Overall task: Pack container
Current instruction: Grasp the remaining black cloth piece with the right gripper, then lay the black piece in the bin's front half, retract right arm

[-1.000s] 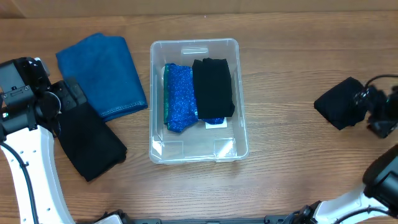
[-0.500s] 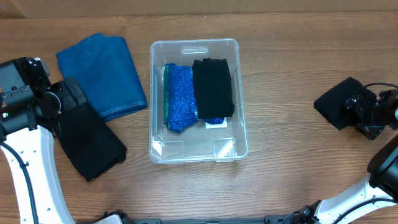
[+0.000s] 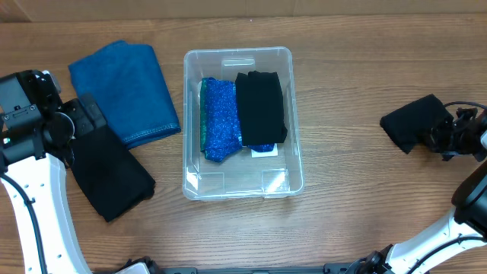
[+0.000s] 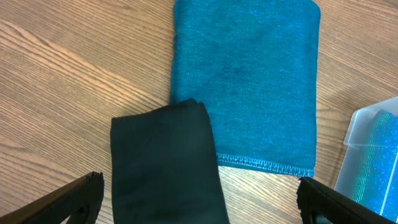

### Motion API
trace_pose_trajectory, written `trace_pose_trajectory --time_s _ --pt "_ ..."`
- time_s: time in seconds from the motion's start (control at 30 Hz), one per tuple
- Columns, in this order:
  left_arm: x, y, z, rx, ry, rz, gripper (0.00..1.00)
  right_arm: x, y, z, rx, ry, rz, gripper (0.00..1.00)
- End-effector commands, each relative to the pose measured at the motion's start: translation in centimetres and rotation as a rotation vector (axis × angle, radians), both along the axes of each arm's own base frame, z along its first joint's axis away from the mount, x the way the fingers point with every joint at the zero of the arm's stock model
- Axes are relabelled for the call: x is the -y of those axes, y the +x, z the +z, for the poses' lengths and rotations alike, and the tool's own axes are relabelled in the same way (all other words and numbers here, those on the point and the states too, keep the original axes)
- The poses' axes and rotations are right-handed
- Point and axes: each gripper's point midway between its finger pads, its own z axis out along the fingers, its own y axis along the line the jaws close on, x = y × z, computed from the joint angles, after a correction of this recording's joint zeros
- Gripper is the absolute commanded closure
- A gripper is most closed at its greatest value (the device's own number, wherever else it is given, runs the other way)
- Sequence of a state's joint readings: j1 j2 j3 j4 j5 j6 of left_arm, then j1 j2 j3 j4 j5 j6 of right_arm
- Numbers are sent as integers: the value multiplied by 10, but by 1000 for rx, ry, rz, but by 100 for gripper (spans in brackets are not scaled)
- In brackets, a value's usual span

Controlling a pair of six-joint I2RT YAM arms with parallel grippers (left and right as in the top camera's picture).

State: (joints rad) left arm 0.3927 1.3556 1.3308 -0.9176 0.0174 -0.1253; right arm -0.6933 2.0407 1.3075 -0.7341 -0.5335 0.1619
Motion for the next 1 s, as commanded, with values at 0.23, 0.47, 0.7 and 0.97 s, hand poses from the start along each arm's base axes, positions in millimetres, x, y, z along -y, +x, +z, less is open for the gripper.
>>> trace_pose_trajectory --time_s 0.23,0.47,0.7,0.97 --pt "0 5 8 25 -4 1 0 -57 47 176 402 -179 319 96" --pt "0 5 8 24 -5 2 0 -209 40 280 601 -362 886 96" --pt "0 4 8 24 -5 1 0 -369 -24 272 789 -471 1661 96" --pt "0 4 8 24 -5 2 0 -445 -100 205 852 -421 2399 96"
